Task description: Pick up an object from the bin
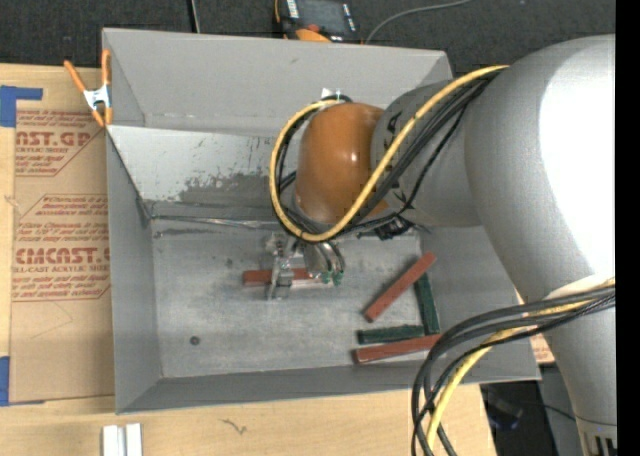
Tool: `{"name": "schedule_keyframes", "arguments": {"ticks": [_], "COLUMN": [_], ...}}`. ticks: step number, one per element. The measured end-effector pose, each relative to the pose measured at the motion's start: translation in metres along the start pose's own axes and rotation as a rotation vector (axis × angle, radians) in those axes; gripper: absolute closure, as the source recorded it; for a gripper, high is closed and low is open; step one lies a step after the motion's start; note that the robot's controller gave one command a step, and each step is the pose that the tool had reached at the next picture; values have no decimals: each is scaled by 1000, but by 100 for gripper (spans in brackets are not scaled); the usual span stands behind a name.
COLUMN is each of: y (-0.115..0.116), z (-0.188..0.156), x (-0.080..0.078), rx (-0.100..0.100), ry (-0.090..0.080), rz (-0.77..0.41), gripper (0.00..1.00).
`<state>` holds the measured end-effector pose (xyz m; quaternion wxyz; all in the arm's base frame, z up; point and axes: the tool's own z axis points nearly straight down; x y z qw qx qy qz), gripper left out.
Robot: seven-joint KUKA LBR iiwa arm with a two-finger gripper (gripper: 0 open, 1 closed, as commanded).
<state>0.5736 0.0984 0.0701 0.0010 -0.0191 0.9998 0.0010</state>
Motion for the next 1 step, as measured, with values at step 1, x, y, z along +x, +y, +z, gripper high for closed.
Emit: {"name": "schedule_keyframes", "arguments": {"ticks": [1], "y": [5], "z": [-137], "x": [3], "rx": [1], "ry": [-8], "rz": [-148], "gripper": [100]}}
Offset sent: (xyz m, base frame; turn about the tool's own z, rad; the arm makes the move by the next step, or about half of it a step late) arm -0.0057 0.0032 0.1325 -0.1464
